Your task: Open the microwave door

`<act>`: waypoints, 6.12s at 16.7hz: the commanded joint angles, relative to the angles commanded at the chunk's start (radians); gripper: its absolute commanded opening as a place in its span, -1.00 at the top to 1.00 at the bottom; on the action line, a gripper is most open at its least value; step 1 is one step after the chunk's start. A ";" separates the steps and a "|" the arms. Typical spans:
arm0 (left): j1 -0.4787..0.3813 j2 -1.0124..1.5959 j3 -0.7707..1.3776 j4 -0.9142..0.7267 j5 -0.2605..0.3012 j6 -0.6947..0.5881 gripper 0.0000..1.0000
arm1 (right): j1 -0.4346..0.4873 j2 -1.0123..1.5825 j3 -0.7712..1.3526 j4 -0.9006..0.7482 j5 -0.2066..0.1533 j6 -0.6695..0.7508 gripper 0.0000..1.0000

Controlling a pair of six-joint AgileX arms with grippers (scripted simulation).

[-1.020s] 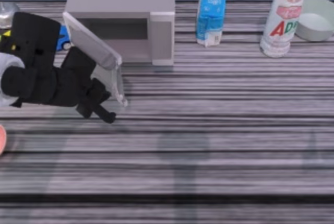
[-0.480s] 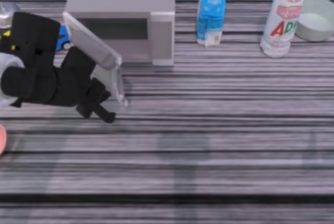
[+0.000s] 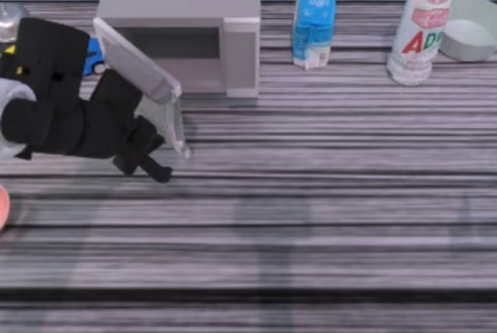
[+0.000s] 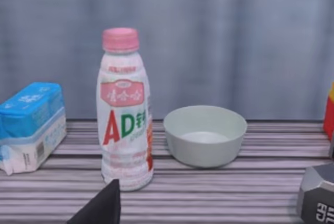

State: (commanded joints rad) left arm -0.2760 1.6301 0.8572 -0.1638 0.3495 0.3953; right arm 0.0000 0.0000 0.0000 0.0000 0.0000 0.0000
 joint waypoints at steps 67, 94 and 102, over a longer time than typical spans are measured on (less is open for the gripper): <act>-0.314 0.676 1.780 -1.614 -0.635 -1.737 -1.00 | 0.000 0.000 0.000 0.000 0.000 0.000 -1.00; -0.247 0.486 1.071 -1.131 -0.635 -1.666 -1.00 | 0.000 0.000 0.000 0.000 0.000 0.000 -1.00; -0.247 0.486 1.071 -1.131 -0.635 -1.666 -0.25 | 0.000 0.000 0.000 0.000 0.000 0.000 -1.00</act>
State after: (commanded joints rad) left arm -0.5228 2.1164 1.9279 -1.2948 -0.2851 -1.2709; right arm 0.0000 0.0000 0.0000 0.0000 0.0000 0.0000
